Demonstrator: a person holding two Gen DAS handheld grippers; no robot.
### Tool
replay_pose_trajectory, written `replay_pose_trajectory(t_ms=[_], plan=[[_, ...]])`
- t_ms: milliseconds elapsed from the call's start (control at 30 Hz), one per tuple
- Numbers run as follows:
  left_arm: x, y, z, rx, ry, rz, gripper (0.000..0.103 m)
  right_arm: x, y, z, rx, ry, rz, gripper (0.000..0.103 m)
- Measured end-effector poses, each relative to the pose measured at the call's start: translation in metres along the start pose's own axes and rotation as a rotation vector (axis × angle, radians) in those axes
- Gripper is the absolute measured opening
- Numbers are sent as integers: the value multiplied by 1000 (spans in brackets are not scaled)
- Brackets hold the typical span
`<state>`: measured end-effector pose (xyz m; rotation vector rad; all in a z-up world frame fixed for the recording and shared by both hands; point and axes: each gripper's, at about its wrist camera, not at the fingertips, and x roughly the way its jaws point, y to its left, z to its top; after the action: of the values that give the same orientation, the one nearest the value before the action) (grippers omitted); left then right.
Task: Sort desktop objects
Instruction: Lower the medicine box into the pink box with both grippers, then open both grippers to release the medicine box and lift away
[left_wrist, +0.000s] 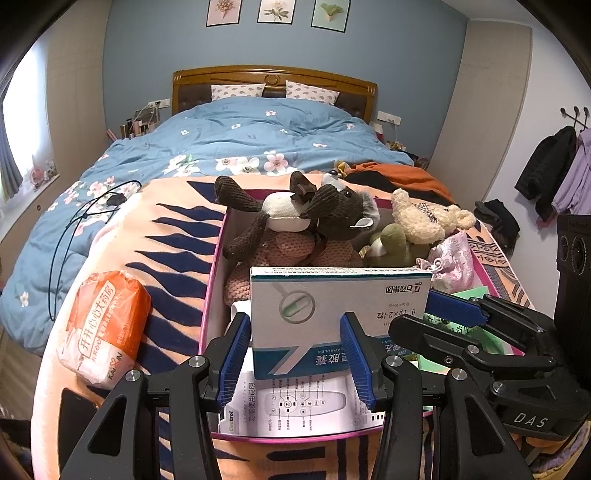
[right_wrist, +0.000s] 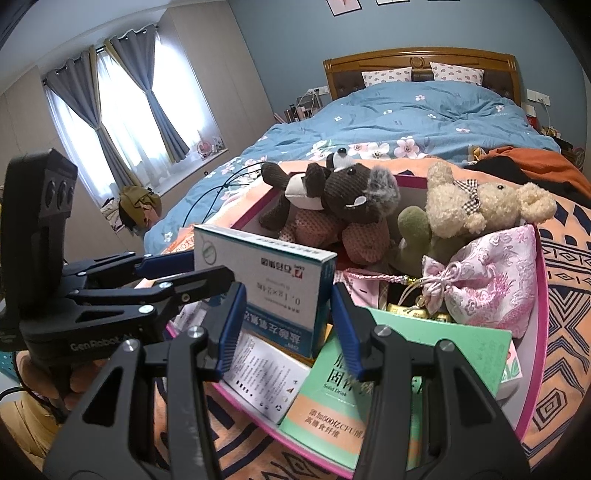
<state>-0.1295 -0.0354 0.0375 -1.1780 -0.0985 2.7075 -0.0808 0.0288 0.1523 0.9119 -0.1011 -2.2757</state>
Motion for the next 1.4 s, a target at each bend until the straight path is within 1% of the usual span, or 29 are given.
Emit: replay_pose_trajectory(t_ms=[433, 567, 833, 867, 933, 1000, 1067, 1100, 1167, 1200, 1233, 1333, 1400], plan=[[16, 4, 2, -19, 33, 0, 50, 17, -6, 0, 11, 30, -25, 50], [21, 11, 2, -46, 45, -16, 50, 23, -6, 1, 1, 39, -36, 50], [25, 14, -1, -49, 35, -20, 51, 29, -2, 1, -26, 47, -64, 50], [25, 15, -2, -51, 31, -20, 54, 30, -2, 1, -26, 48, -65, 50], [24, 16, -2, -55, 24, -21, 55, 31, -1, 1, -31, 49, -69, 50], [22, 16, -4, -56, 13, -15, 60, 31, -1, 1, -34, 48, -81, 50], [18, 17, -5, -61, -5, -1, 70, 30, -1, 1, -36, 45, -86, 50], [15, 19, -6, -66, -21, -5, 71, 28, -2, 1, -31, 40, -86, 50], [10, 20, -8, -74, -34, -34, 79, 26, -2, 0, -27, 35, -86, 50], [6, 19, -10, -77, -44, -40, 82, 24, -1, -1, -33, 27, -100, 50], [2, 18, -11, -75, -55, -41, 87, 23, 0, -1, -40, 21, -107, 51], [-13, 9, -17, -42, -109, -2, 87, 14, 2, -5, -45, 2, -113, 55], [-20, 6, -22, -37, -119, -9, 88, 4, 6, -10, -55, -26, -120, 56]])
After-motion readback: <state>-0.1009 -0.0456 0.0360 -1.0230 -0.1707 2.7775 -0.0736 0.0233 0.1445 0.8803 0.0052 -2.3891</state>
